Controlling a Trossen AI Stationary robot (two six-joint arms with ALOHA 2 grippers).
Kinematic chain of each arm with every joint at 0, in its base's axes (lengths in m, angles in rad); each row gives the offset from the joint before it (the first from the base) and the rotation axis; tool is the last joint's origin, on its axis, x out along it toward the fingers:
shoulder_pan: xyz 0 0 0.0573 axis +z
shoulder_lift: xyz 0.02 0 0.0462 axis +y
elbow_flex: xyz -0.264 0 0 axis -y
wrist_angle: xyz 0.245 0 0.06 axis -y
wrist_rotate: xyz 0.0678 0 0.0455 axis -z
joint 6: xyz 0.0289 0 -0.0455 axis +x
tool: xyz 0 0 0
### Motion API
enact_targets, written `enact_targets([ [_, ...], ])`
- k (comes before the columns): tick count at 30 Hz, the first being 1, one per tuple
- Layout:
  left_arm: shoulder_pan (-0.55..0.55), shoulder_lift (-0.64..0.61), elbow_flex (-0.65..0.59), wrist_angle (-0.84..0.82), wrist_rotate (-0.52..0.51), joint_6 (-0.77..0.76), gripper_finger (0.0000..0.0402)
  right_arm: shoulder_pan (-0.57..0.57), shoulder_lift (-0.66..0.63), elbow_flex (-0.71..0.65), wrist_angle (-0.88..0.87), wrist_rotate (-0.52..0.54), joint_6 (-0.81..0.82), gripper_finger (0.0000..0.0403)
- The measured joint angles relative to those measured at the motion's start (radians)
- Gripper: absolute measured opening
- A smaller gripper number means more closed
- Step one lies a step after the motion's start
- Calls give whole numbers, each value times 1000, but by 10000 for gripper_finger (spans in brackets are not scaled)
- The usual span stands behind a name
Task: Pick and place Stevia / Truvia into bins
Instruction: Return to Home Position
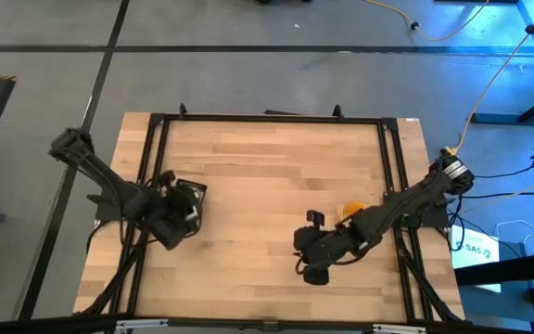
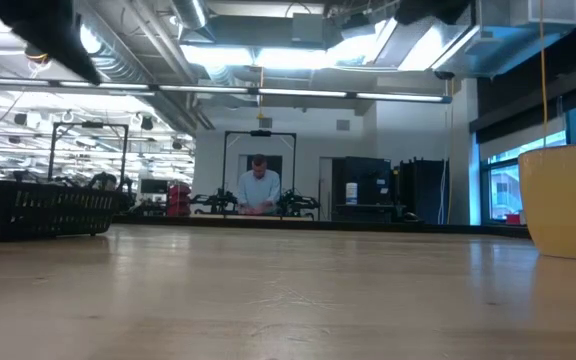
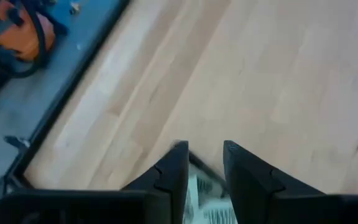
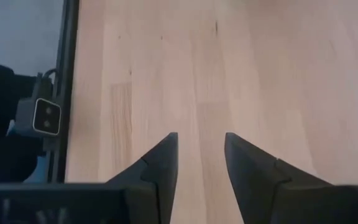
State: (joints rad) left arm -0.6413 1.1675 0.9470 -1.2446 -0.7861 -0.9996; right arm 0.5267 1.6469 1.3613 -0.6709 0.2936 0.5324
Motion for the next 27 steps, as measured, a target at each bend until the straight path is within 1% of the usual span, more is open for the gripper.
enact_targets([
  [1,-1,-13,0,8,-23,-1,95,-5,-9,0,-3,-2,-13,135],
  [3,-1,-34,0,17,-25,-5,96,-17,-28,0,-9,-1,-20,135],
  [7,-1,-50,0,21,26,-64,97,-34,-94,-27,-10,1,-63,135],
  [10,-1,-47,0,33,0,-84,95,-52,-184,-104,40,-1,-67,135],
  [12,7,-47,0,77,-35,-55,93,-61,-253,-180,98,1,-72,135],
  [15,30,-56,0,181,-57,65,93,-68,-359,-323,245,3,-105,135],
  [18,76,-78,0,321,-21,231,95,-80,-455,-478,413,-4,-140,135],
  [20,112,-101,-3,432,37,352,97,-99,-513,-574,513,-2,-147,135],
  [22,150,-134,-25,579,102,475,97,-124,-564,-651,591,-3,-148,135],
  [24,198,-177,-63,723,191,587,97,-151,-615,-713,635,-24,-153,135],
  [27,272,-251,-139,957,308,710,94,-185,-688,-788,691,-31,-186,135],
])
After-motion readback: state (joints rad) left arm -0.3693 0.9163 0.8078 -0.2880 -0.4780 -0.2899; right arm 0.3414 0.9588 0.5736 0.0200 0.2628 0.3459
